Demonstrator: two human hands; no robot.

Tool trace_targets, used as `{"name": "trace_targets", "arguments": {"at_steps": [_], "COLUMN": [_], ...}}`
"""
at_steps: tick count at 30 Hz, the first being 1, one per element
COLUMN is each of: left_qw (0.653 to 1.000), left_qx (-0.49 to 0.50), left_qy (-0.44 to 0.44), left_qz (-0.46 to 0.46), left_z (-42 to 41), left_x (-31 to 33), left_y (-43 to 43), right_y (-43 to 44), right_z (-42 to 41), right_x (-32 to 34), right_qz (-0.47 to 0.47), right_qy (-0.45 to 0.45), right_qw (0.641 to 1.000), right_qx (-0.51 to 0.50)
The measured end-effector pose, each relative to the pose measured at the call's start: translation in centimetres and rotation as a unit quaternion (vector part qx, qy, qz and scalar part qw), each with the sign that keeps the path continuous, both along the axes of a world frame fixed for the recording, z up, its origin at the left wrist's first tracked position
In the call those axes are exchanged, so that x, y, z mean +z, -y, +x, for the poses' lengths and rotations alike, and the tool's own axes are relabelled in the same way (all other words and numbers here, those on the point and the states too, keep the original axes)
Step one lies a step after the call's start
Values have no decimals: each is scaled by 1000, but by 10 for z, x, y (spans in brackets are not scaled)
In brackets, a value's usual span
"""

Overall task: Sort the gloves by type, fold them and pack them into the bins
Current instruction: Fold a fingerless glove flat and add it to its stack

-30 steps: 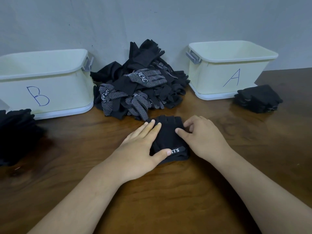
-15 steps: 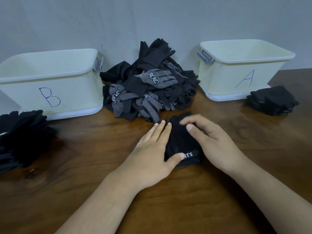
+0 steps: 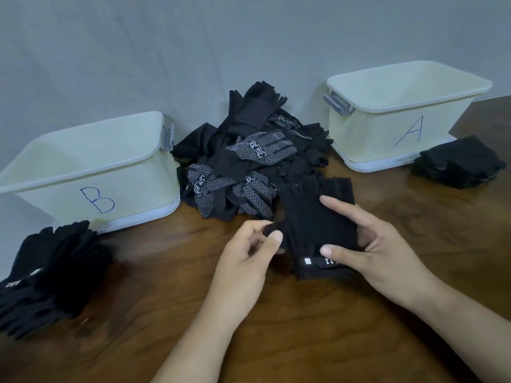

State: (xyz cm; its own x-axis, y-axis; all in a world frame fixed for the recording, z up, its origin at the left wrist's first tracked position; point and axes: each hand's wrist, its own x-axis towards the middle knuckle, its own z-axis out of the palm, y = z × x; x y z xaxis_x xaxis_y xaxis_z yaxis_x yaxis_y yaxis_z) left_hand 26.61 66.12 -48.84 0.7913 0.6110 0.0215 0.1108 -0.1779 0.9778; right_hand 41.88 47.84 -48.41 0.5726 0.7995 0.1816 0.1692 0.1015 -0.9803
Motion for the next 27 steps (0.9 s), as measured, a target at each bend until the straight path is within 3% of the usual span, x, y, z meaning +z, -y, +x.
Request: {"name": "trace_targets", "arguments": {"at_steps": [6, 13, 15, 18, 21, 27], "left_qw": [993, 983, 979, 972, 976, 991], "left_qx": [64, 154, 143, 40, -9, 15], "left_qy": [59, 83, 99, 99, 118, 94], "left_qz": [-81, -54, -105, -207, -182, -93], "left_z": [-1, -4, -10, -30, -49, -84], "left_x": [4, 13, 16, 18, 18, 31], "left_y": [-1, 10, 20, 40, 54, 53], "right_y": [-5, -11, -11, -11, -15, -32], "right_z": [-3, -11, -16, -21, -32, -63], "right_x": [0, 3, 6, 10, 18, 29], "right_qz": [14, 25, 33, 47, 42, -2], "right_qy": [-24, -44, -53, -66, -69, -40], "right_qw": [999, 998, 998, 996, 996, 997], "right_qx": [18, 30, 28, 28, 43, 67]}}
